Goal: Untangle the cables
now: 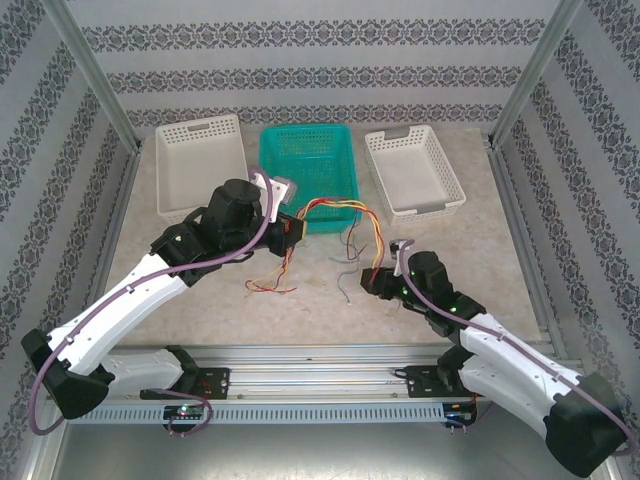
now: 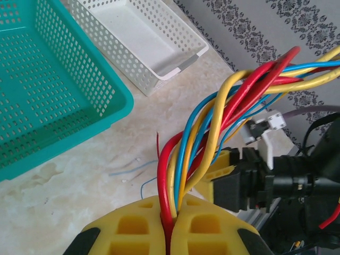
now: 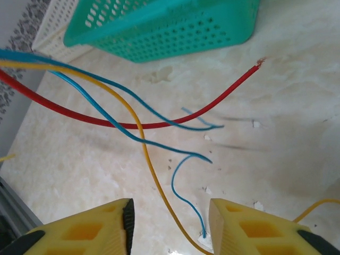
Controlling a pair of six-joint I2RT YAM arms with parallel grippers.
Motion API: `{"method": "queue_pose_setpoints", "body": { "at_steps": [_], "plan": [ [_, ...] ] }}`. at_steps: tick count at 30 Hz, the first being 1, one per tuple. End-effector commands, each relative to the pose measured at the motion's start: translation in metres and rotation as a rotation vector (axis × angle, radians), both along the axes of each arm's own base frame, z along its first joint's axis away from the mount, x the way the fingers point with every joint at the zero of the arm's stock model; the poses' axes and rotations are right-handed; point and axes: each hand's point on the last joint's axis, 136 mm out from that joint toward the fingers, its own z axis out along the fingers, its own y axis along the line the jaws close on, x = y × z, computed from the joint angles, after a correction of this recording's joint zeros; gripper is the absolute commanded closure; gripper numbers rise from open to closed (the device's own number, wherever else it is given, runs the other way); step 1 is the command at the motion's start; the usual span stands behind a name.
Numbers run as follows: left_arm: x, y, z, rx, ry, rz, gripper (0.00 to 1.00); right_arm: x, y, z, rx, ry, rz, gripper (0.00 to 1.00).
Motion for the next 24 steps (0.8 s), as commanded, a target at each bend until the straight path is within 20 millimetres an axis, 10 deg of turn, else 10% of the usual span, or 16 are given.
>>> {"method": "queue_pose_setpoints", "body": {
  "at_steps": [1,7,12,24],
  "plan": [
    [0.001,-0.001,0.014,-0.068,-0.019,0.009,1.0,0.008,0.008,0.004,-0.002,-0.063,0.004,0.56],
    [0.001,0.0,0.013,-0.069,-0.016,0.016,1.0,0.01,0.028,0.005,-0.054,-0.083,0.052,0.6],
    [0.0,0.007,0.015,-0.051,-0.028,0.033,1.0,0.016,0.021,-0.01,-0.147,-0.024,0.007,1.0],
    [0.014,0.082,-0.022,0.165,0.043,0.241,1.0,0.004,-0.051,0.007,-0.3,0.022,-0.208,1.0]
  ]
}}
